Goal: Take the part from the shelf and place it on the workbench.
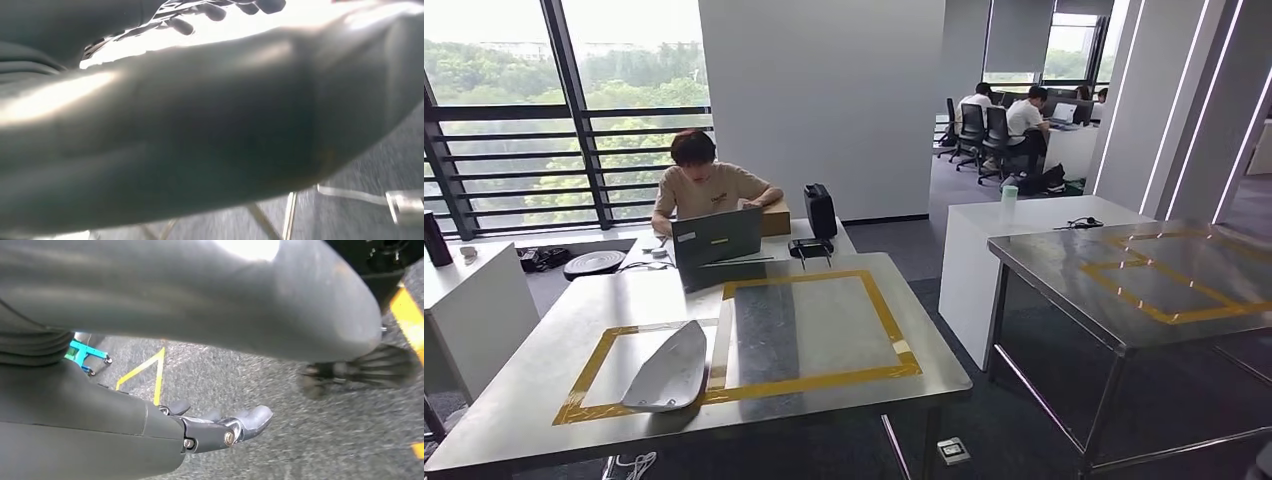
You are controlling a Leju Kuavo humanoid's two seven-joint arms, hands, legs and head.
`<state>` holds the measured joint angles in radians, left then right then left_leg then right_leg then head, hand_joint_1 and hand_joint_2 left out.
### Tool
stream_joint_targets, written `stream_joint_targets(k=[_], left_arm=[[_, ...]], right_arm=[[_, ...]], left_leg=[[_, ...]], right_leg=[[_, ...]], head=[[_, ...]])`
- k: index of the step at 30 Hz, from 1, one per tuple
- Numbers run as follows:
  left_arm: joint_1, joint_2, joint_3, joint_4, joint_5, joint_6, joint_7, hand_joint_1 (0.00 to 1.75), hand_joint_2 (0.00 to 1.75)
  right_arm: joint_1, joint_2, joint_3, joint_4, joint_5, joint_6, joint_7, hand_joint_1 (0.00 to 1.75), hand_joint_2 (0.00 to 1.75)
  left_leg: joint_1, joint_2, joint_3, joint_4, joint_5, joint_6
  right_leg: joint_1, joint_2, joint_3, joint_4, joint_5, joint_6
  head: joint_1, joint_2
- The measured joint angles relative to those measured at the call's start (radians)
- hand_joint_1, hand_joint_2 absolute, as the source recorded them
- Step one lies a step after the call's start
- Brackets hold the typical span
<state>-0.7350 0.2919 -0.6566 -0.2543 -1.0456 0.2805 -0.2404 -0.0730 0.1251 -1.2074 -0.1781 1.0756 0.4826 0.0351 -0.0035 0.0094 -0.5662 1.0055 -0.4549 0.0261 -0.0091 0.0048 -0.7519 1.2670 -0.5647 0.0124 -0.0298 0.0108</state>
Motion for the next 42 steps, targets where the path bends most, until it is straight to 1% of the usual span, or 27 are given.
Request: stream_joint_targets(k=[1, 2, 3, 4, 6, 8, 10, 11, 13, 15, 17, 19, 21, 22, 23, 25, 27, 30, 31, 32, 34, 35, 36, 38, 39, 41, 42], left_arm=[[0.013, -0.001, 0.008, 0.002, 0.017, -0.010, 0.004, 0.00, 0.00], [0.029, -0.003, 0.016, 0.003, 0.035, -0.020, 0.009, 0.00, 0.00], [0.049, -0.006, 0.026, 0.006, 0.055, -0.033, 0.015, 0.00, 0.00], [0.073, -0.009, 0.038, 0.008, 0.078, -0.050, 0.024, 0.00, 0.00], [0.133, -0.020, 0.072, 0.012, 0.132, -0.087, 0.050, 0.00, 0.00], [0.201, -0.039, 0.113, 0.019, 0.187, -0.133, 0.097, 0.00, 0.00], [0.273, -0.061, 0.158, 0.029, 0.248, -0.188, 0.171, 0.00, 0.00], [0.314, -0.072, 0.184, 0.033, 0.286, -0.208, 0.210, 0.00, 0.00], [0.398, -0.090, 0.250, 0.043, 0.377, -0.215, 0.276, 0.00, 0.00], [0.479, -0.112, 0.337, 0.052, 0.503, -0.187, 0.328, 0.00, 0.00], [0.553, -0.140, 0.433, 0.061, 0.616, -0.151, 0.358, 0.00, 0.00], [0.610, -0.168, 0.514, 0.068, 0.665, -0.134, 0.377, 0.00, 0.00], [0.641, -0.200, 0.574, 0.071, 0.696, -0.122, 0.409, 0.00, 0.00], [0.650, -0.216, 0.603, 0.072, 0.719, -0.111, 0.427, 0.00, 0.00], [0.660, -0.233, 0.635, 0.072, 0.744, -0.096, 0.444, 0.00, 0.00], [0.681, -0.262, 0.696, 0.076, 0.782, -0.071, 0.464, 0.00, 0.00], [0.696, -0.283, 0.739, 0.079, 0.797, -0.060, 0.472, 0.00, 0.00], [0.708, -0.305, 0.782, 0.081, 0.813, -0.054, 0.456, 0.00, 0.00], [0.711, -0.310, 0.793, 0.081, 0.814, -0.050, 0.439, 0.00, 0.00], [0.714, -0.313, 0.802, 0.081, 0.811, -0.044, 0.418, 0.00, 0.00], [0.716, -0.317, 0.809, 0.081, 0.794, -0.033, 0.369, 0.00, 0.00], [0.716, -0.319, 0.810, 0.081, 0.783, -0.031, 0.347, 0.00, 0.00], [0.716, -0.319, 0.810, 0.081, 0.770, -0.031, 0.323, 0.00, 0.00], [0.714, -0.320, 0.809, 0.080, 0.740, -0.034, 0.269, 0.00, 0.00], [0.710, -0.319, 0.806, 0.080, 0.722, -0.038, 0.236, 0.00, 0.00], [0.699, -0.317, 0.795, 0.079, 0.686, -0.046, 0.188, 0.00, 0.00], [0.692, -0.316, 0.787, 0.079, 0.670, -0.051, 0.183, 0.00, 0.00]], right_arm=[[0.000, 0.000, 0.000, 0.000, 0.000, 0.001, 0.000, 0.00, 0.00], [0.000, -0.001, 0.000, 0.000, -0.001, 0.000, 0.000, 0.00, 0.00], [0.000, -0.001, 0.000, 0.000, -0.002, -0.001, 0.000, 0.00, 0.00], [0.000, -0.001, 0.000, 0.000, -0.004, -0.002, 0.001, 0.00, 0.00], [-0.001, -0.002, -0.001, 0.000, -0.007, -0.003, 0.003, 0.00, 0.00], [-0.001, -0.002, -0.001, 0.000, -0.009, -0.003, 0.010, 0.00, 0.00], [0.000, -0.002, -0.002, 0.000, -0.010, -0.003, 0.015, 0.00, 0.00], [0.000, -0.001, -0.003, 0.000, -0.010, -0.003, 0.016, 0.00, 0.00], [0.000, -0.001, -0.005, 0.000, -0.011, -0.003, 0.013, 0.00, 0.00], [0.002, -0.002, -0.009, 0.000, -0.011, -0.003, 0.014, 0.00, 0.00], [0.004, -0.002, -0.013, 0.000, -0.009, -0.003, 0.017, 0.00, 0.00], [0.004, -0.002, -0.016, 0.000, -0.004, -0.003, 0.019, 0.00, 0.00], [0.003, -0.002, -0.016, 0.000, 0.012, -0.003, 0.024, 0.00, 0.00], [0.002, -0.003, -0.015, 0.000, 0.023, -0.003, 0.029, 0.00, 0.00], [0.001, -0.004, -0.012, 0.000, 0.034, -0.003, 0.033, 0.00, 0.00], [0.000, -0.006, -0.003, 0.000, 0.048, -0.003, 0.039, 0.00, 0.00], [0.002, -0.008, 0.004, 0.000, 0.054, -0.003, 0.045, 0.00, 0.00], [0.003, -0.011, 0.011, 0.001, 0.068, 0.000, 0.048, 0.00, 0.00], [0.002, -0.014, 0.015, 0.001, 0.075, 0.000, 0.043, 0.00, 0.00], [0.001, -0.017, 0.020, 0.000, 0.083, 0.000, 0.036, 0.00, 0.00], [0.000, -0.026, 0.031, 0.000, 0.094, 0.000, 0.018, 0.00, 0.00], [-0.003, -0.030, 0.035, 0.000, 0.096, 0.000, 0.010, 0.00, 0.00], [-0.006, -0.034, 0.038, 0.000, 0.096, 0.000, 0.001, 0.00, 0.00], [-0.012, -0.040, 0.040, -0.002, 0.086, 0.000, -0.020, 0.00, 0.00], [-0.014, -0.042, 0.040, -0.002, 0.077, 0.000, -0.033, 0.00, 0.00], [-0.016, -0.041, 0.040, -0.002, 0.060, -0.001, -0.056, 0.00, 0.00], [-0.017, -0.040, 0.040, -0.002, 0.054, -0.002, -0.061, 0.00, 0.00]], left_leg=[[0.000, 0.002, -0.019, 0.002, 0.013, -0.001], [0.000, 0.004, -0.037, 0.004, 0.025, -0.003], [0.001, 0.005, -0.055, 0.006, 0.037, -0.006], [0.002, 0.007, -0.070, 0.011, 0.047, -0.010], [0.001, 0.011, -0.089, 0.019, 0.063, -0.021], [0.000, 0.014, -0.092, 0.020, 0.077, -0.034], [0.002, 0.013, -0.093, 0.017, 0.083, -0.046], [0.004, 0.009, -0.098, 0.029, 0.063, -0.052], [0.008, -0.001, -0.120, 0.104, -0.027, -0.061], [0.010, -0.006, -0.144, 0.229, -0.115, -0.067], [0.011, -0.006, -0.137, 0.302, -0.121, -0.068], [0.012, -0.006, -0.068, 0.249, -0.071, -0.064], [0.010, -0.007, 0.041, 0.107, -0.075, -0.056], [0.006, -0.008, 0.076, 0.051, -0.090, -0.049], [0.001, -0.009, 0.095, 0.014, -0.104, -0.041], [-0.006, -0.007, 0.086, 0.001, -0.093, -0.022], [-0.006, -0.003, 0.068, -0.001, -0.072, -0.002], [-0.007, -0.001, 0.025, 0.000, -0.036, 0.012], [-0.009, -0.001, 0.011, 0.002, -0.024, 0.013], [-0.010, 0.000, -0.004, 0.004, -0.012, 0.013], [-0.011, 0.001, -0.035, 0.012, 0.009, 0.011], [-0.011, 0.001, -0.050, 0.017, 0.018, 0.009], [-0.012, 0.001, -0.061, 0.021, 0.027, 0.006], [-0.010, 0.002, -0.070, 0.023, 0.044, -0.003], [-0.009, 0.003, -0.071, 0.020, 0.054, -0.009], [-0.006, 0.001, -0.075, 0.015, 0.068, -0.020], [-0.006, -0.001, -0.082, 0.023, 0.054, -0.026]], right_leg=[[0.000, 0.000, 0.003, 0.041, -0.004, 0.002], [0.000, 0.000, 0.021, 0.049, 0.013, 0.002], [0.000, 0.000, 0.057, 0.024, 0.039, 0.002], [-0.001, 0.000, 0.110, -0.034, 0.056, 0.002], [0.002, 0.002, 0.214, -0.172, 0.042, -0.005], [0.007, 0.005, 0.252, -0.234, 0.018, -0.017], [0.006, 0.004, 0.242, -0.239, 0.032, -0.033], [0.005, 0.004, 0.235, -0.243, 0.042, -0.042], [0.003, 0.004, 0.212, -0.247, 0.065, -0.054], [0.006, 0.005, 0.184, -0.246, 0.088, -0.056], [0.008, 0.005, 0.154, -0.244, 0.109, -0.054], [0.008, 0.002, 0.123, -0.239, 0.130, -0.047], [0.009, -0.006, 0.100, -0.232, 0.149, -0.035], [0.009, -0.010, 0.096, -0.231, 0.156, -0.029], [0.007, -0.014, 0.096, -0.232, 0.164, -0.022], [0.001, -0.017, 0.098, -0.237, 0.177, -0.007], [-0.003, -0.015, 0.084, -0.215, 0.138, 0.005], [-0.002, -0.012, 0.049, -0.063, -0.018, 0.013], [-0.001, -0.012, 0.045, -0.007, -0.046, 0.012], [0.002, -0.011, 0.052, 0.028, -0.046, 0.010], [0.008, -0.010, 0.112, 0.005, 0.005, 0.002], [0.012, -0.009, 0.166, -0.053, 0.026, -0.003], [0.016, -0.009, 0.224, -0.131, 0.026, -0.010], [0.024, -0.009, 0.297, -0.245, 0.004, -0.023], [0.027, -0.009, 0.305, -0.269, -0.002, -0.029], [0.026, -0.013, 0.294, -0.279, 0.018, -0.041], [0.023, -0.015, 0.286, -0.283, 0.031, -0.048]], head=[[0.000, 0.000], [0.001, 0.000], [0.001, 0.000], [0.001, 0.000], [0.000, 0.000], [-0.001, 0.000], [-0.002, 0.000], [-0.002, 0.000], [-0.004, 0.000], [-0.004, 0.000], [-0.004, 0.000], [-0.004, 0.000], [-0.004, 0.000], [-0.004, 0.000], [-0.004, 0.000], [-0.004, 0.000], [-0.004, 0.000], [-0.003, 0.000], [-0.003, 0.000], [-0.003, 0.000], [-0.002, 0.000], [-0.002, 0.000], [-0.002, 0.000], [-0.001, 0.000], [-0.001, 0.000], [0.000, 0.000], [0.000, 0.000]])
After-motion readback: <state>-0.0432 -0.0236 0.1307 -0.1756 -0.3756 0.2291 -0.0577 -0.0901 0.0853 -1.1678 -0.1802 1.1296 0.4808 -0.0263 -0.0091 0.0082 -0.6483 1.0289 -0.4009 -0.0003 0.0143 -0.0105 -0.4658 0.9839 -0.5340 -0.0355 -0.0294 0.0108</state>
